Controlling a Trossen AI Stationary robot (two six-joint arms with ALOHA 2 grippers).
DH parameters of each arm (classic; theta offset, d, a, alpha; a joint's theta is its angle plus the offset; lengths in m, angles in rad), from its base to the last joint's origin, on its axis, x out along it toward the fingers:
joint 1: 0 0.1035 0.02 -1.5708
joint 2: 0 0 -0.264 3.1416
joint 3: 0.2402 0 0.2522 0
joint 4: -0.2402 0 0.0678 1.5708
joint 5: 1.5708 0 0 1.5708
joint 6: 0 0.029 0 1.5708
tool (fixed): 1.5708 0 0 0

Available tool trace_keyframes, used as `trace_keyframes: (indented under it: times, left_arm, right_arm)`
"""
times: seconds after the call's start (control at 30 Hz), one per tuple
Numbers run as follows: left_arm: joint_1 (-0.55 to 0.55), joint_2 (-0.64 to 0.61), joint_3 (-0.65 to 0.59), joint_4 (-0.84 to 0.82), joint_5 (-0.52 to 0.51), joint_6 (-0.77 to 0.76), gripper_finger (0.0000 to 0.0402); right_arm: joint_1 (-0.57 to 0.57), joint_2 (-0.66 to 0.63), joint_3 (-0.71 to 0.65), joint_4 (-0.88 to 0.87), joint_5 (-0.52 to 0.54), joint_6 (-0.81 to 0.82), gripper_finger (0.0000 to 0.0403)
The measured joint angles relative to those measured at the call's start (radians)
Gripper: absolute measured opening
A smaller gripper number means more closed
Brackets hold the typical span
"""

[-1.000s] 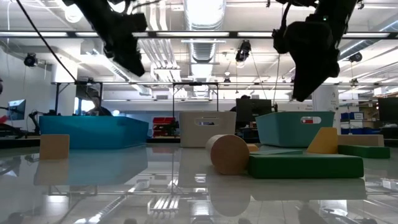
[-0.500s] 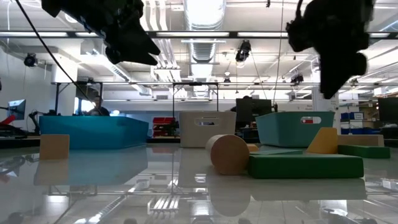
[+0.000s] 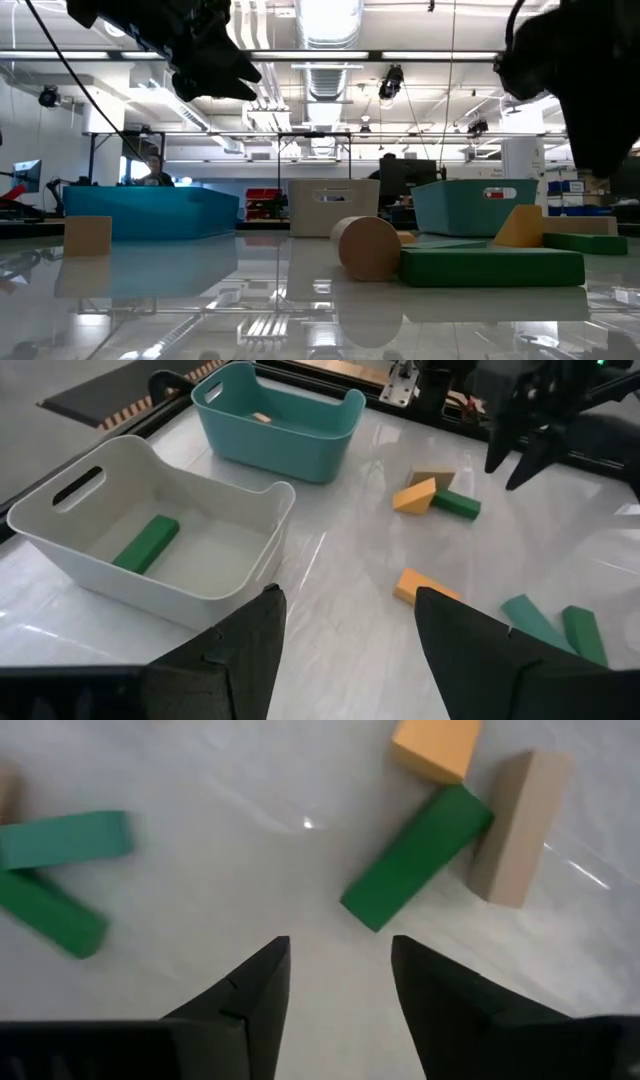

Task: Sort & place blocks by color
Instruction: Put the green block into the gray bin

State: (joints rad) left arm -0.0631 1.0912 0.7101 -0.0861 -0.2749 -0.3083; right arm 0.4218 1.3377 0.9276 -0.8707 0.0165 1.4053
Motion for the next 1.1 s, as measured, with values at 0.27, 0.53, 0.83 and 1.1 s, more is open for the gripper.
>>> trace_keyframes:
  times: [0.27, 0.53, 0.83, 1.1]
  left_arm:
    - [0.0, 0.0, 0.0, -0.002, 0.0, 0.01, 0.0207]
    - [0.0, 0.0, -0.001, -0.004, -0.004, 0.05, 0.0207]
    - [0.0, 0.0, -0.001, -0.003, -0.031, 0.081, 0.0207]
    - [0.002, 0.0, -0.001, -0.001, -0.031, 0.114, 0.0207]
  right_arm:
    - [0.0, 0.105, 0.0, -0.003, -0.014, 0.05, 0.0193]
    - [0.0, 0.166, 0.0, -0.002, 0.041, 0.162, 0.0204]
    - [0.0, 0.236, 0.0, 0.019, 0.047, 0.209, 0.0203]
    - [-0.002, 0.262, 0.002, 0.025, 0.034, 0.209, 0.0195]
